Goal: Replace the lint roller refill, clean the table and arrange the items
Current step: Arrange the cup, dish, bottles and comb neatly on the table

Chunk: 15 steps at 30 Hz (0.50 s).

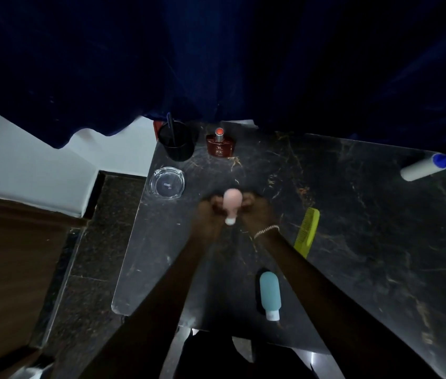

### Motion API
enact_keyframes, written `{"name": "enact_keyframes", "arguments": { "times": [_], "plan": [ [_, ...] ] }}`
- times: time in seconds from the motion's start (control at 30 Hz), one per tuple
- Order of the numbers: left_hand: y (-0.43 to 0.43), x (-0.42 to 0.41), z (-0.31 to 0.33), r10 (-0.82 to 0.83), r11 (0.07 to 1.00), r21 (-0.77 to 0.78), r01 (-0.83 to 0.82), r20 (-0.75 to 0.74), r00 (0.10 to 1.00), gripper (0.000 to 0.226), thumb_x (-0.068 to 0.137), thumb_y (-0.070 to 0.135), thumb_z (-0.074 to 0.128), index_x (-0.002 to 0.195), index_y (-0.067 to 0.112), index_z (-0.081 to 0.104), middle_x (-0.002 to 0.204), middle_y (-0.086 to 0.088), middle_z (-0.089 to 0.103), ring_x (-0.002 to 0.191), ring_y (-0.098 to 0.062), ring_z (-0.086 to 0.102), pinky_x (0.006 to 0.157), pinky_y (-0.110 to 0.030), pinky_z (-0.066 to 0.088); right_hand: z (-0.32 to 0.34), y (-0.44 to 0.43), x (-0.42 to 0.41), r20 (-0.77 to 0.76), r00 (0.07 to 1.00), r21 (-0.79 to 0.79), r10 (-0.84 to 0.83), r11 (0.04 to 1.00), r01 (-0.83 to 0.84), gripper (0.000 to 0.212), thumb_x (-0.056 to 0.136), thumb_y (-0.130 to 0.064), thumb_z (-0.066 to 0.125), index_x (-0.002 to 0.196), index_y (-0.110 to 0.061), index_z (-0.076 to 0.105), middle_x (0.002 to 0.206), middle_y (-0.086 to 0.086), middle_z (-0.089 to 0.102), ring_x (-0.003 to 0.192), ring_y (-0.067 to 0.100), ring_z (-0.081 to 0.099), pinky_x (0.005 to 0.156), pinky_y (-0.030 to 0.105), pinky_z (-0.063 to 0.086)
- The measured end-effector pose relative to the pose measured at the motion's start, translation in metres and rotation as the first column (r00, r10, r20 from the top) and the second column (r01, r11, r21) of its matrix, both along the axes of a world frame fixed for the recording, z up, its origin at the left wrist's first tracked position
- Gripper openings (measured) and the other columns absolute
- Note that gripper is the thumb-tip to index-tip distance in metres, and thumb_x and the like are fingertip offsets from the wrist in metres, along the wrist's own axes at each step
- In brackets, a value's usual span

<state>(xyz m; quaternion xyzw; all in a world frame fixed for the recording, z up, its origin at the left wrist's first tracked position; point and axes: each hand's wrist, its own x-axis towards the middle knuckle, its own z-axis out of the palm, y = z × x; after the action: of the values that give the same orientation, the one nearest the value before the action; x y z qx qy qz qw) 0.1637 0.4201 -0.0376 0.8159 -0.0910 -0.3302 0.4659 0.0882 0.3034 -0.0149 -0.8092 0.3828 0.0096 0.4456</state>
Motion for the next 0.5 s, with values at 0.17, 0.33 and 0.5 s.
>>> {"name": "enact_keyframes", "arguments": {
  "times": [0.17,0.33,0.5],
  "plan": [
    [-0.011,0.065,0.012,-0.034,0.998,0.066,0.018,0.255,0.966,0.023,0.079,0.000,0.074,0.101,0.005,0.070,0.098,-0.011,0.076,0.090,-0.024,0.069,0.076,-0.027,0.047,0.004,0.000,0.071,0.055,0.998,-0.127,-0.027,0.991,0.034,0.020,0.084,0.000,0.055,0.099,-0.002,0.069,0.099,0.017,0.073,0.093,0.030,0.068,0.074,0.024,0.045],
    [-0.018,0.091,0.005,-0.030,0.993,0.121,-0.012,0.336,0.941,0.022,0.085,0.007,0.068,0.107,0.005,0.065,0.104,-0.017,0.075,0.097,-0.033,0.069,0.073,-0.024,0.037,-0.006,-0.001,0.105,0.072,0.997,-0.151,0.021,0.989,-0.010,0.028,0.081,0.000,0.056,0.106,-0.005,0.070,0.104,0.016,0.072,0.100,0.032,0.066,0.078,0.018,0.041],
    [-0.018,0.095,-0.004,-0.040,0.992,0.128,-0.006,0.349,0.936,0.023,0.085,0.007,0.069,0.107,0.006,0.062,0.099,-0.015,0.074,0.094,-0.033,0.068,0.063,-0.018,0.027,-0.016,-0.005,0.110,0.051,0.996,-0.199,0.077,0.978,-0.065,0.022,0.081,-0.003,0.058,0.100,-0.004,0.069,0.099,0.016,0.072,0.097,0.033,0.066,0.080,0.026,0.046]
  ]
}}
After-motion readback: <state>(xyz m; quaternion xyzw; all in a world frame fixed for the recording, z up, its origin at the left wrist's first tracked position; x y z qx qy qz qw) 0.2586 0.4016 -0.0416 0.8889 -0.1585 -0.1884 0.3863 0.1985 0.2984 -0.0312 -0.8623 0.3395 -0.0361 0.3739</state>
